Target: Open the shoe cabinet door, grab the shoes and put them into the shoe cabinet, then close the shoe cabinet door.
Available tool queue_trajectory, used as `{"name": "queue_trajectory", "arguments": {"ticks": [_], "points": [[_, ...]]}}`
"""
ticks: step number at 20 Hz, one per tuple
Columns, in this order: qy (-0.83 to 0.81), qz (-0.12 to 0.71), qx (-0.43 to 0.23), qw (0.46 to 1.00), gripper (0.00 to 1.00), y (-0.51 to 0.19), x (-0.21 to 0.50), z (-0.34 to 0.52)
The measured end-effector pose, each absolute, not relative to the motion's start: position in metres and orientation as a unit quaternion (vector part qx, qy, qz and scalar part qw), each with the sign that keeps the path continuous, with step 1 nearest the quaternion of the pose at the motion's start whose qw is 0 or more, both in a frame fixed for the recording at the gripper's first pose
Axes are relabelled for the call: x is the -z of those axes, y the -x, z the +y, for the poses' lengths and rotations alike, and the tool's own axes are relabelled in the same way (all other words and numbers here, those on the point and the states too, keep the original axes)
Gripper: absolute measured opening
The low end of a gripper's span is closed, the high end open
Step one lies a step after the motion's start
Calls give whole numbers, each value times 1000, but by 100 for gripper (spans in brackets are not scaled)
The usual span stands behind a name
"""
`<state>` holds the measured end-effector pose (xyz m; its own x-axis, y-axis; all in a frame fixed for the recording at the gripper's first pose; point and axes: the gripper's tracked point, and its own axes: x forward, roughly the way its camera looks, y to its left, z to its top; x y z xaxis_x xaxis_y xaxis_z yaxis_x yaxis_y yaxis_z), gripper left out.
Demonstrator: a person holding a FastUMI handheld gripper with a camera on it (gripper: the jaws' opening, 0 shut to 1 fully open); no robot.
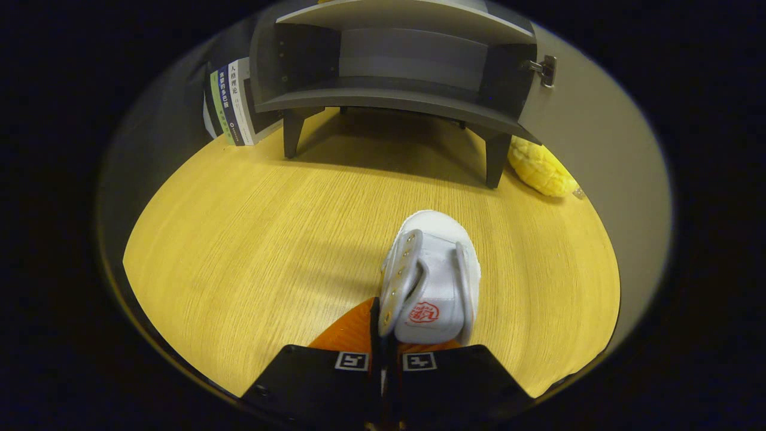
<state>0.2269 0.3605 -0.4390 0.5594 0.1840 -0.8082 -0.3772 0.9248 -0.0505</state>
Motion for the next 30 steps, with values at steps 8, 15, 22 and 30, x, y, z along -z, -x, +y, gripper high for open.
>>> {"name": "queue_trajectory", "arguments": {"ticks": [8,15,22,30], "points": [[94,419,-176,886,2,-220,400,357],[109,315,-219,917,2,-206,298,377],[100,216,-213,948,2,-206,173,389],[66,154,-207,964,2,-236,59,411]]}}
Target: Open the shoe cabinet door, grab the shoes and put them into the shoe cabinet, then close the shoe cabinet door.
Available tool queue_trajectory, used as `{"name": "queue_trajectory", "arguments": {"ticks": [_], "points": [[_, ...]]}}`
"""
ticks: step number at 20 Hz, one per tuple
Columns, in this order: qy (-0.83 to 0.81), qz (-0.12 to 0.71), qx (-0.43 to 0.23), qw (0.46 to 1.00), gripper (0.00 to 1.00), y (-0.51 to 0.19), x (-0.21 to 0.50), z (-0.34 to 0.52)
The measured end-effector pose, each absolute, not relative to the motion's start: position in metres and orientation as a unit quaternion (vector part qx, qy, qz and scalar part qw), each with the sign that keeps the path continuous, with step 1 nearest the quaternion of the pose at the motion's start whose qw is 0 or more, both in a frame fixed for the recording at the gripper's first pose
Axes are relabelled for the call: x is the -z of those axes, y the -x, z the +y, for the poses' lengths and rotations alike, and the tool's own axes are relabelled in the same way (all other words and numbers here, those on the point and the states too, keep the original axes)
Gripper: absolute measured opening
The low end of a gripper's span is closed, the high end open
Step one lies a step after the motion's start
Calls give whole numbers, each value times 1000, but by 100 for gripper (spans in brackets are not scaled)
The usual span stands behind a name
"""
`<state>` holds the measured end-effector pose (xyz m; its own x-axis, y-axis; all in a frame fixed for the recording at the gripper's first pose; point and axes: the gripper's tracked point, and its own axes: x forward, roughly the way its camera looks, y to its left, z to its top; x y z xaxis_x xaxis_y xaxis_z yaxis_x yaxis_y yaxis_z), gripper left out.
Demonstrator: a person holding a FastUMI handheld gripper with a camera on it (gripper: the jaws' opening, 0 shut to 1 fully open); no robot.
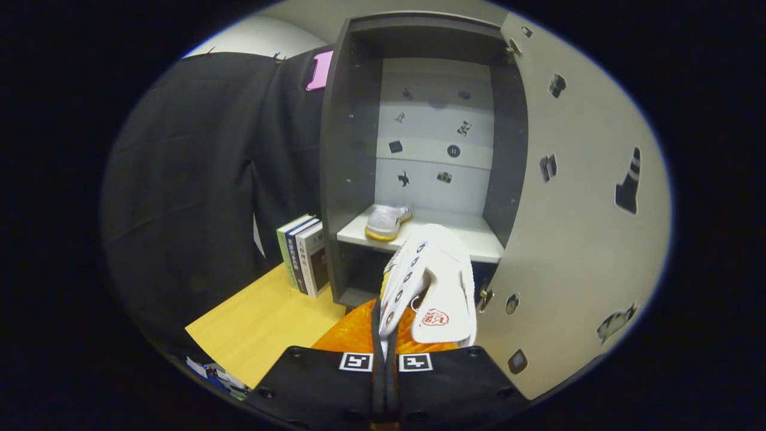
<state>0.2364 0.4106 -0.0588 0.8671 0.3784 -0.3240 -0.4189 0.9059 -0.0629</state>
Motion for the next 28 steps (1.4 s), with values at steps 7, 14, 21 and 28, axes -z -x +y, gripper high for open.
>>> {"name": "queue_trajectory", "arguments": {"ticks": [7,14,21,28], "points": [[37,117,-182,976,2,-320,2,414],[52,97,-146,983,2,-441,-17,411],[45,120,-107,986,1,-551,7,410],[70,168,-88,979,2,-602,58,411]]}}
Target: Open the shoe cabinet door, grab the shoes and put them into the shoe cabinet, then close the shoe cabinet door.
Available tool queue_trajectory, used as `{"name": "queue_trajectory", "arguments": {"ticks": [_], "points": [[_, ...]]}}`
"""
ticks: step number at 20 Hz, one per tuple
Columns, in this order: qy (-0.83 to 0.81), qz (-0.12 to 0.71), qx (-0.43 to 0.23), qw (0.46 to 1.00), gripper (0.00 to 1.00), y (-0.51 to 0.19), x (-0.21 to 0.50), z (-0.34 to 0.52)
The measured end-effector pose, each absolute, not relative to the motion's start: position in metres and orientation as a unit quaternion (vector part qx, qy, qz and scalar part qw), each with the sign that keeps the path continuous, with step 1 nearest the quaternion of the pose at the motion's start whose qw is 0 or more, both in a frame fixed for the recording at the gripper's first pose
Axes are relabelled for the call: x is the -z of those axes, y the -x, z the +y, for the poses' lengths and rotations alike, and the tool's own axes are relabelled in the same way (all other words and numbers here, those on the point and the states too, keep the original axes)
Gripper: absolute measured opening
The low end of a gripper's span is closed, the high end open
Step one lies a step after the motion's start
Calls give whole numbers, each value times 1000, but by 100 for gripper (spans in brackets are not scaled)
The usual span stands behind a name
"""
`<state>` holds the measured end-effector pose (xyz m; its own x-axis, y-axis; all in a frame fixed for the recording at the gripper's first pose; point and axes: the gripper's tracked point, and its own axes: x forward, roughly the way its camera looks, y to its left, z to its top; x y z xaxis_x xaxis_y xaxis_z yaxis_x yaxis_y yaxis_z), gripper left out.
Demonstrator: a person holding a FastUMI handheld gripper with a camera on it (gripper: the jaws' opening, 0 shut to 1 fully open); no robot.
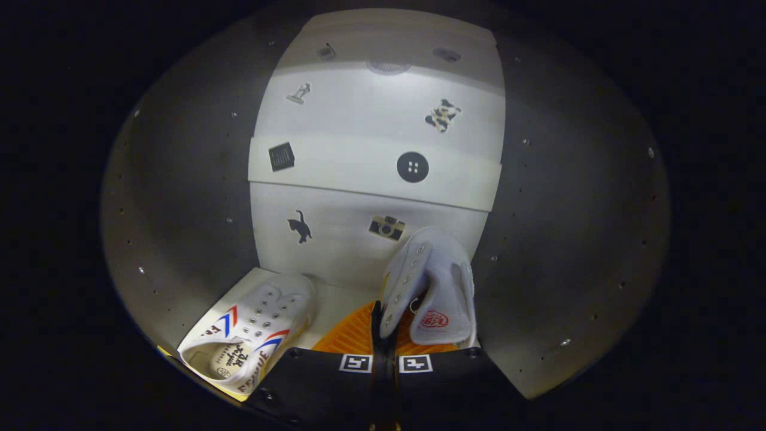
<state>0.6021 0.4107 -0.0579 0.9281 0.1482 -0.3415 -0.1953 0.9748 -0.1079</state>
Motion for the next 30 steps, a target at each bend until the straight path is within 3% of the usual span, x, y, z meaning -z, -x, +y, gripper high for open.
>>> {"name": "queue_trajectory", "arguments": {"ticks": [4,5,7,12,16,30], "points": [[43,193,-63,978,6,-612,70,401],[43,207,-63,975,11,-612,78,399],[35,230,-70,970,23,-605,89,401],[42,200,-88,975,73,-576,57,422],[69,162,-93,980,96,-537,30,427],[21,-13,-192,981,98,-263,-26,440]]}}
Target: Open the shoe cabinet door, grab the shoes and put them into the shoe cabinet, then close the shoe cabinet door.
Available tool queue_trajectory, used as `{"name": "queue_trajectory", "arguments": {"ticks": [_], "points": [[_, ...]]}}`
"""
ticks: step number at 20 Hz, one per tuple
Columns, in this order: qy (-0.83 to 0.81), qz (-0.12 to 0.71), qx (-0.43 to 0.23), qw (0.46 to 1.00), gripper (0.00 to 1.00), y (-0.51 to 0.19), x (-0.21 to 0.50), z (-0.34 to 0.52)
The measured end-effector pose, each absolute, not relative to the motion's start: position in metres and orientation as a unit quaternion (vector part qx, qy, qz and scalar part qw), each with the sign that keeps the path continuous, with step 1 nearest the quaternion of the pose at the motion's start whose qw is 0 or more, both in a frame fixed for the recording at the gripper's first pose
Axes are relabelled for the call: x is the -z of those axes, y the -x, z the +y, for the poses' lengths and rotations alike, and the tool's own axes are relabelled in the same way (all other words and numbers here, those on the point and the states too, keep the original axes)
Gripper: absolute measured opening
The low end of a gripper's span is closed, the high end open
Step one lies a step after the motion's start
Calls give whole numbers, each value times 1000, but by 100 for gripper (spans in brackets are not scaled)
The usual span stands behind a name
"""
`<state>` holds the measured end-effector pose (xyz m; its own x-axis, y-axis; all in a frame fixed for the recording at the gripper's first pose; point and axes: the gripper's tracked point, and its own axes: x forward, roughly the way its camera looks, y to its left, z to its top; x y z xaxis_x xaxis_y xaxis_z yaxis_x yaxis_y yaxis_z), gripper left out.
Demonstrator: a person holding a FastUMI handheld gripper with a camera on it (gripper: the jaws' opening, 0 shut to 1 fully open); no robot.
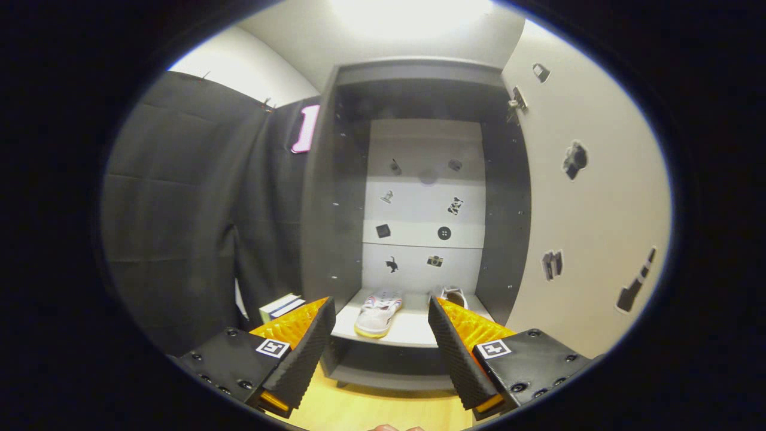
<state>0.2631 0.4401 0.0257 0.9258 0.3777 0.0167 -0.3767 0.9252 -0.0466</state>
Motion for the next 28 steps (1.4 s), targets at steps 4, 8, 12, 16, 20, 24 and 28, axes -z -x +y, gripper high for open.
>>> {"name": "queue_trajectory", "arguments": {"ticks": [4,8,12,16,20,24,28], "points": [[31,-26,-214,976,97,-178,-18,411],[30,0,-191,981,97,-120,-6,366],[14,4,-137,990,97,-83,-15,294],[25,-24,-50,998,97,-71,-41,208],[24,-60,-4,998,97,-76,-66,146],[44,-55,29,997,97,-106,-52,84],[-2,-39,3,999,97,-148,-46,55]]}}
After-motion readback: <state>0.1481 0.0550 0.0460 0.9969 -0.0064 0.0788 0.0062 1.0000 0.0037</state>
